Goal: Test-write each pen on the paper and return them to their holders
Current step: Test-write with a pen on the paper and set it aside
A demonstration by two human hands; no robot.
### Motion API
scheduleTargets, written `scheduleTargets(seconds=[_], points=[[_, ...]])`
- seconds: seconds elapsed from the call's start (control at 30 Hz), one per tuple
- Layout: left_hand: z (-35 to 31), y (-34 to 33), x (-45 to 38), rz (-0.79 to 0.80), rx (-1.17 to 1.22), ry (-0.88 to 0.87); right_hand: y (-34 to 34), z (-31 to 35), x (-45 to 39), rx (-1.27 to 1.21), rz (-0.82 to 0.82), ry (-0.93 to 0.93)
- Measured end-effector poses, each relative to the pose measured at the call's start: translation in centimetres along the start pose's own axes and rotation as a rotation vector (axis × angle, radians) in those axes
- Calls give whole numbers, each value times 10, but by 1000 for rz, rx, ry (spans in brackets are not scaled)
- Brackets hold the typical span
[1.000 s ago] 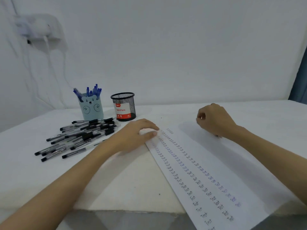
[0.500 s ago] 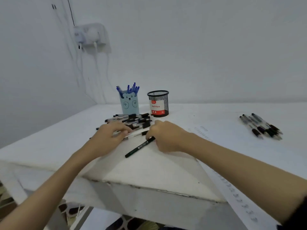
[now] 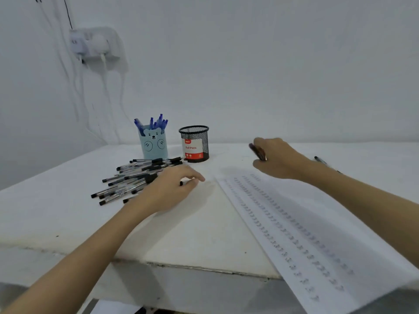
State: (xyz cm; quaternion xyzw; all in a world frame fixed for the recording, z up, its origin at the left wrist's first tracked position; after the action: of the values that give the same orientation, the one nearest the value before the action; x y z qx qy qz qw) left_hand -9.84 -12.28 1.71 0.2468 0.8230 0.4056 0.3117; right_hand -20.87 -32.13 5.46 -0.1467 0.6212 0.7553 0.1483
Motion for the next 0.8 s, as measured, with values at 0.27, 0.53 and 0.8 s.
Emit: scheduleTargets(seconds=[0.27, 0.53, 0.8], points=[[-54, -55, -43, 149, -44, -60, -13, -46, 4, -823, -304, -378], [-58, -82, -59, 138, -16, -122, -44, -53, 2, -816, -441, -438], [-53, -85, -59, 107, 43, -130, -49, -51, -3, -638, -439, -351]])
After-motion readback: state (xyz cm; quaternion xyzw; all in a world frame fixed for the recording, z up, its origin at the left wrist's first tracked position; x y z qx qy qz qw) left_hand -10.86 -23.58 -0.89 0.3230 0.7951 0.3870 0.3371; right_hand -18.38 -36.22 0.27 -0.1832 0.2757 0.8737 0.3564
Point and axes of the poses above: each hand's wrist, its own x-axis away from the middle knuckle, its own y-axis out of the back of the hand, z = x × y, the point moved 5 cm from there along -x, towards the middle knuckle, and after that the axes turned 15 degrees about y, right-handed, at the moved point
